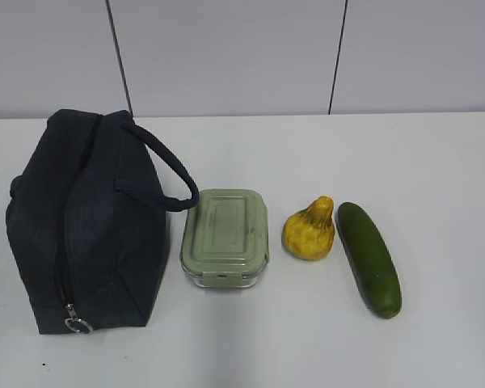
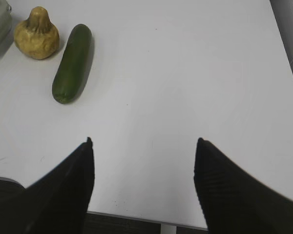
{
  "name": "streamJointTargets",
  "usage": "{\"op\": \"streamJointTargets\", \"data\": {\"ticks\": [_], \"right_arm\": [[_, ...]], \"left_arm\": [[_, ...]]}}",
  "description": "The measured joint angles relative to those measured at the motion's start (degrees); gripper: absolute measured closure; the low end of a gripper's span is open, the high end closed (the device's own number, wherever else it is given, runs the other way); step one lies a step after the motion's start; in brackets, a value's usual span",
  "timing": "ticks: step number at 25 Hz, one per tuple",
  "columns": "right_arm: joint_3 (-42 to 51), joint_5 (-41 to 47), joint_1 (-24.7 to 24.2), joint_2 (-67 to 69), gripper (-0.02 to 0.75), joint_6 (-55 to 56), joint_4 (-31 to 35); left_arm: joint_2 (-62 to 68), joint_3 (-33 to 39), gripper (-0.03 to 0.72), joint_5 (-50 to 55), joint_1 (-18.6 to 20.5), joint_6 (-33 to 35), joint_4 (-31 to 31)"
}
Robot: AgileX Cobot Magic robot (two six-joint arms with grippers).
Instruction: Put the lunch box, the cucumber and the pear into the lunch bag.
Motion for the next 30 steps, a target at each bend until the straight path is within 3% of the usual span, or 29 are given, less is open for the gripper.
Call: {"op": "streamJointTargets", "data": {"ticks": [13, 23, 30], "right_arm": [[-1.1, -2.1, 0.0, 5.2, 0.237, 0.0, 0.5], [-12.6, -9.4, 0.0, 33.5, 0.210, -7.3, 13.2], [-25.2, -9.7, 0.0, 56.1, 0.205, -8.0, 15.1]], "left_arm": [[0.0, 0.0, 0.379, 0.0, 0.0, 0.0, 0.0], [0.0, 0.0, 0.379, 0.0, 0.0, 0.0, 0.0], [0.0, 0.0, 0.379, 0.0, 0.0, 0.0, 0.0]]}}
